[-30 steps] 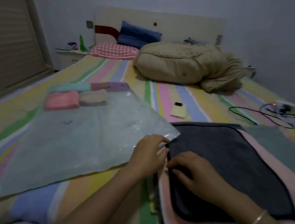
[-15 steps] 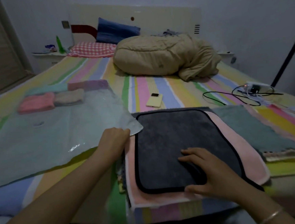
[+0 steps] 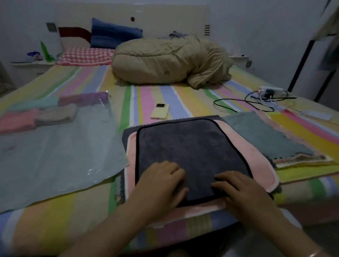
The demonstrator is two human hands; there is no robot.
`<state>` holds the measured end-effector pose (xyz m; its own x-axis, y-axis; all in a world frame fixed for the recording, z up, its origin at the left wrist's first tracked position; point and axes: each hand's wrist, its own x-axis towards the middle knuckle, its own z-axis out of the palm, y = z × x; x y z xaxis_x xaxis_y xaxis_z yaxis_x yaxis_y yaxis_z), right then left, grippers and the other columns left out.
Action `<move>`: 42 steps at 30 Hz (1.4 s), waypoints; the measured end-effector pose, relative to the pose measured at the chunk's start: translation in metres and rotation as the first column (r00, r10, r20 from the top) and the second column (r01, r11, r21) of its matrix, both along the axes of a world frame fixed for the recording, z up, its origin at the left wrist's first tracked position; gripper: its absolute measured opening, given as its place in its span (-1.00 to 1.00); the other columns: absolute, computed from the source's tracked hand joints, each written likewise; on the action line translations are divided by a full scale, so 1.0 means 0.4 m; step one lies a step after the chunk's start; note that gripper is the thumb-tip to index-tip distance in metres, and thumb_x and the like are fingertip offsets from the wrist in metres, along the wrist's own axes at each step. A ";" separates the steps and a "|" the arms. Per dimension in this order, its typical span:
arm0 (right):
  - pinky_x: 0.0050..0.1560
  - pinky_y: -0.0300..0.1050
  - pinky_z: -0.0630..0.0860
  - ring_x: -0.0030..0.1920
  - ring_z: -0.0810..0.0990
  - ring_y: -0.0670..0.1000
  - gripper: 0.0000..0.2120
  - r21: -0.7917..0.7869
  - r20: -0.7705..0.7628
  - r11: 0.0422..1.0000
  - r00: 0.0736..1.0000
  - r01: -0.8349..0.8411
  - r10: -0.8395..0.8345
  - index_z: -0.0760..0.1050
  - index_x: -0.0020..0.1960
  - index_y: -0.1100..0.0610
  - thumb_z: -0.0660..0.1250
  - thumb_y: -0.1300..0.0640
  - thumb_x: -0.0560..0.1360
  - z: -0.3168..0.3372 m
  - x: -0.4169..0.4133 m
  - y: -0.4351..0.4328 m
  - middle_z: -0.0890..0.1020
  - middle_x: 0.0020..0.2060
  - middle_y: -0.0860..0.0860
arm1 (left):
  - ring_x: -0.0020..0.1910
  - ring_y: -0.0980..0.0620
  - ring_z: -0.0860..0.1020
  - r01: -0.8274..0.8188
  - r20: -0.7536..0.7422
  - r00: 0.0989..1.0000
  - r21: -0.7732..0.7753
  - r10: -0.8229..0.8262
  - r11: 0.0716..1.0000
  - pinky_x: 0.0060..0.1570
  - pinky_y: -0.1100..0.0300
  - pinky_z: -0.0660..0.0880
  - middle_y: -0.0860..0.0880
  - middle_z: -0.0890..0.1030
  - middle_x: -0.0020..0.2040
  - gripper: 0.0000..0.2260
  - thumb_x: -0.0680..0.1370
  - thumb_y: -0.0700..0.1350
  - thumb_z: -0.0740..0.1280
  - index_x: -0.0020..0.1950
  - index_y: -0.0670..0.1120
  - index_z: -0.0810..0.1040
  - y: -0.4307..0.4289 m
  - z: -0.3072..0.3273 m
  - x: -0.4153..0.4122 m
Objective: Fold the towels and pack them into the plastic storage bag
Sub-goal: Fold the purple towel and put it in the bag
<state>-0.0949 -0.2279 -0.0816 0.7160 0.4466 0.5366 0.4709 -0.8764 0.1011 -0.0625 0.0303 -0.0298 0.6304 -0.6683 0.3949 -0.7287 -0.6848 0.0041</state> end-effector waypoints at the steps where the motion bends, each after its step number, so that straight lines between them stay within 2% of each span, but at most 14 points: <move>1: -0.06 -0.03 0.43 -0.01 0.53 0.14 -0.62 0.008 0.059 0.998 0.997 0.058 -0.058 0.57 0.08 0.12 0.35 0.25 0.26 0.002 -0.008 -0.007 0.58 0.01 0.09 | -0.13 0.01 0.47 0.006 -0.029 1.000 0.020 -0.006 1.000 -0.18 0.10 0.43 0.05 0.51 -0.10 -0.73 0.49 0.20 0.22 -0.07 0.02 0.47 -0.007 -0.010 -0.005; 5: -0.35 -0.02 0.29 -0.33 0.48 0.17 -0.75 -0.042 0.124 0.913 0.909 0.405 -0.397 0.60 -0.10 0.10 0.20 0.18 0.31 0.040 -0.054 -0.019 0.50 -0.32 0.09 | -0.06 0.04 0.45 -0.008 -0.063 0.998 0.108 0.015 0.994 -0.14 0.13 0.41 0.09 0.48 0.01 -0.54 0.37 0.39 0.20 0.02 0.06 0.47 -0.004 -0.043 0.000; 9: -0.57 -0.21 0.26 -0.61 0.46 0.11 -0.67 0.013 0.076 0.861 0.858 0.509 -0.508 0.64 -0.15 0.07 0.16 0.25 0.25 0.061 -0.080 -0.004 0.49 -0.53 0.06 | -0.07 0.01 0.49 0.007 -0.013 1.000 0.127 -0.006 0.992 -0.23 0.17 0.41 0.07 0.51 0.02 -0.69 0.37 0.17 0.21 0.02 0.06 0.47 -0.005 -0.048 -0.007; 12: -0.49 -0.24 0.14 -0.60 0.47 0.12 -0.72 0.023 0.073 0.832 0.829 0.554 -0.554 0.65 -0.14 0.08 0.27 0.30 0.26 0.078 -0.083 0.011 0.55 -0.44 0.09 | -0.07 0.01 0.52 0.017 -0.054 0.998 0.062 -0.014 0.998 -0.24 0.13 0.48 0.07 0.54 0.02 -0.73 0.38 0.02 0.16 0.02 0.05 0.50 0.002 -0.046 -0.011; 15: -0.48 -0.23 0.14 -0.50 0.52 0.14 -0.79 0.041 0.077 0.808 0.804 0.588 -0.589 0.59 -0.21 0.09 0.49 0.33 0.25 0.080 -0.075 0.014 0.65 -0.13 0.10 | 0.02 0.06 0.51 0.025 -0.138 0.990 -0.026 -0.028 0.999 -0.15 0.14 0.51 0.10 0.53 0.08 -0.70 0.40 -0.05 0.13 0.09 0.06 0.50 0.022 -0.045 -0.012; 18: -0.50 -0.18 0.33 -0.20 0.64 0.14 -0.87 0.053 0.172 0.861 0.844 0.506 -0.507 0.59 -0.16 0.12 0.34 0.29 0.35 0.068 -0.062 0.000 0.62 0.13 0.08 | 0.05 0.10 0.47 0.015 -0.196 0.980 -0.085 -0.031 0.996 -0.12 0.14 0.50 0.12 0.49 0.09 -0.70 0.40 -0.09 0.14 0.09 0.06 0.48 0.049 -0.038 -0.014; 21: -0.24 -0.02 0.56 0.12 0.61 0.14 -0.83 0.056 0.194 0.913 0.892 0.405 -0.408 0.59 -0.11 0.15 0.25 0.25 0.37 0.066 -0.041 -0.016 0.64 0.11 0.09 | 0.00 0.10 0.46 -0.012 -0.227 0.974 -0.122 -0.016 0.992 -0.09 0.17 0.46 0.12 0.48 0.02 -0.70 0.35 -0.13 0.18 0.04 0.06 0.48 0.081 -0.025 -0.009; 25: -0.15 0.06 0.47 -0.05 0.54 0.18 -0.85 0.039 0.075 0.959 0.957 0.279 -0.281 0.51 -0.15 0.13 0.24 0.21 0.29 0.082 0.004 -0.045 0.57 -0.17 0.07 | -0.08 0.13 0.45 -0.117 -0.273 0.960 -0.189 0.062 0.975 -0.14 0.12 0.48 0.13 0.48 -0.06 -0.74 0.31 -0.04 0.15 -0.03 0.06 0.47 0.133 -0.008 0.009; 27: -0.17 -0.01 0.42 -0.11 0.49 0.11 -0.79 0.150 -0.043 0.967 0.978 0.206 -0.202 0.48 -0.08 0.11 0.27 0.20 0.28 0.085 0.030 -0.063 0.52 -0.18 0.03 | -0.12 0.15 0.48 -0.177 -0.319 0.944 -0.261 0.088 0.949 -0.14 0.11 0.50 0.14 0.51 -0.11 -0.73 0.31 0.04 0.13 -0.08 0.05 0.51 0.155 -0.002 0.023; 30: -0.14 -0.14 0.43 -0.10 0.50 -0.01 -0.78 0.423 -0.186 0.887 0.976 0.185 -0.115 0.48 0.06 0.07 0.35 0.16 0.42 0.089 0.071 -0.074 0.53 -0.13 -0.03 | -0.14 0.18 0.55 -0.270 -0.383 0.918 -0.407 0.105 0.873 -0.11 0.28 0.50 0.19 0.61 -0.18 -0.96 0.45 -0.02 0.31 -0.14 0.10 0.56 0.175 0.017 0.046; 32: -0.11 -0.15 0.47 -0.09 0.52 -0.06 -0.84 0.513 -0.243 0.842 0.969 0.168 -0.046 0.54 0.03 0.06 0.40 0.16 0.46 0.098 0.107 -0.076 0.57 -0.13 -0.08 | -0.18 0.19 0.60 -0.332 -0.449 0.889 -0.495 0.091 0.803 -0.14 0.35 0.49 0.15 0.65 -0.22 -0.90 0.50 -0.12 0.42 -0.17 0.08 0.59 0.181 0.028 0.070; 36: -0.11 -0.07 0.54 -0.11 0.60 -0.04 -0.93 0.678 -0.398 0.708 0.908 0.198 0.127 0.58 -0.10 0.04 0.34 0.16 0.53 0.127 0.200 -0.075 0.64 -0.17 -0.06 | -0.35 0.13 0.55 -0.476 -0.570 0.820 -0.636 0.046 0.607 -0.26 0.19 0.47 0.03 0.64 -0.32 -0.89 0.51 -0.12 0.41 -0.23 -0.02 0.60 0.179 0.043 0.139; 40: -0.13 -0.11 0.44 -0.19 0.57 -0.03 -0.88 0.745 -0.511 0.575 0.844 0.338 0.165 0.59 -0.10 0.10 0.30 0.15 0.56 0.160 0.330 -0.061 0.67 -0.21 0.04 | -0.48 0.19 0.48 -0.624 -0.657 0.746 -0.630 0.112 0.462 -0.40 0.26 0.43 0.06 0.59 -0.45 -0.86 0.52 -0.14 0.39 -0.25 -0.08 0.60 0.165 0.043 0.240; 42: -0.08 -0.12 0.45 -0.16 0.58 -0.06 -0.86 0.718 -0.540 0.582 0.833 0.381 0.121 0.61 -0.07 0.10 0.29 0.11 0.56 0.174 0.400 -0.057 0.68 -0.17 0.03 | -0.50 0.15 0.47 -0.687 -0.683 0.706 -0.599 0.186 0.411 -0.41 0.24 0.39 0.06 0.57 -0.48 -0.87 0.50 -0.12 0.42 -0.25 -0.09 0.60 0.162 0.033 0.299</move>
<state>0.0652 -0.2508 -0.0119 0.9818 -0.0850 0.1696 0.0987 -0.5344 -0.8394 0.0570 0.0951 -0.0168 0.9715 0.1951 0.1346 -0.0431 -0.4132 0.9096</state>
